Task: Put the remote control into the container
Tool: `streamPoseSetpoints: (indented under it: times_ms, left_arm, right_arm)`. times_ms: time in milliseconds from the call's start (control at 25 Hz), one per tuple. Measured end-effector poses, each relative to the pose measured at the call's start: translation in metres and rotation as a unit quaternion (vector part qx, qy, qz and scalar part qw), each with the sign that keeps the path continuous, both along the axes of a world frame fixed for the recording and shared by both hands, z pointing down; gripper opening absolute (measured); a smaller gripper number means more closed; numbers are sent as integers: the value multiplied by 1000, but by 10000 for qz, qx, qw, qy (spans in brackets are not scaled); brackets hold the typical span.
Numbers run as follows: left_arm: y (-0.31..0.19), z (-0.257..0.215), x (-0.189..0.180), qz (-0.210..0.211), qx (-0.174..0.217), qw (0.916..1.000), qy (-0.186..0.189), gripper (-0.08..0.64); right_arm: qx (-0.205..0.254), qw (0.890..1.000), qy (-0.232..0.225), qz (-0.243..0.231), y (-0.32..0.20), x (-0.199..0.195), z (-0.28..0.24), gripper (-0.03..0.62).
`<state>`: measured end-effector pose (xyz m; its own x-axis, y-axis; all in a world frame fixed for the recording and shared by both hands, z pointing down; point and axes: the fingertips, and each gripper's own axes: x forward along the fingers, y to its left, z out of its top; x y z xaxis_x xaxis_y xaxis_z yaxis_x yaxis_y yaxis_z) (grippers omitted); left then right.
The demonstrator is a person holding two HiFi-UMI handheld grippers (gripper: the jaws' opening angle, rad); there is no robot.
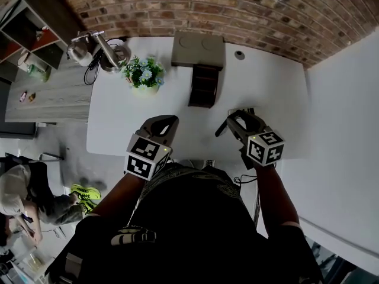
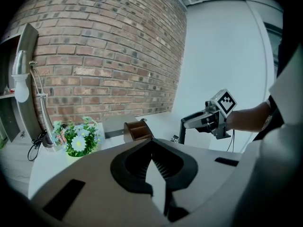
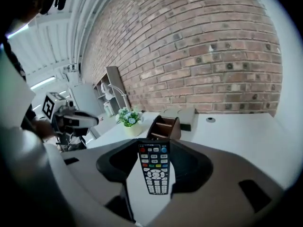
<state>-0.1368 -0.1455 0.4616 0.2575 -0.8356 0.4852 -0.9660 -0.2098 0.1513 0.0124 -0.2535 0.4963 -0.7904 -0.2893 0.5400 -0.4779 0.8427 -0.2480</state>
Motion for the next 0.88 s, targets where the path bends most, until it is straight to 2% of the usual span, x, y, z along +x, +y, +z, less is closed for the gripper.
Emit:
streamPoseSetpoints:
  times_ms: [320, 640, 880]
  left_arm:
    - [8, -9, -16, -264, 144, 9995, -49, 5]
    - [24, -16, -28, -654, 221, 9976, 23, 5]
    - [42, -14, -41, -1051, 196, 9942, 70, 6]
  right_arm:
    - [-353, 9943, -584, 821, -44, -44, -50, 216]
    - [100, 9889, -961, 1125, -103, -99, -99, 216]
    - [-12, 9766, -1356, 1669, -148, -127, -103, 216]
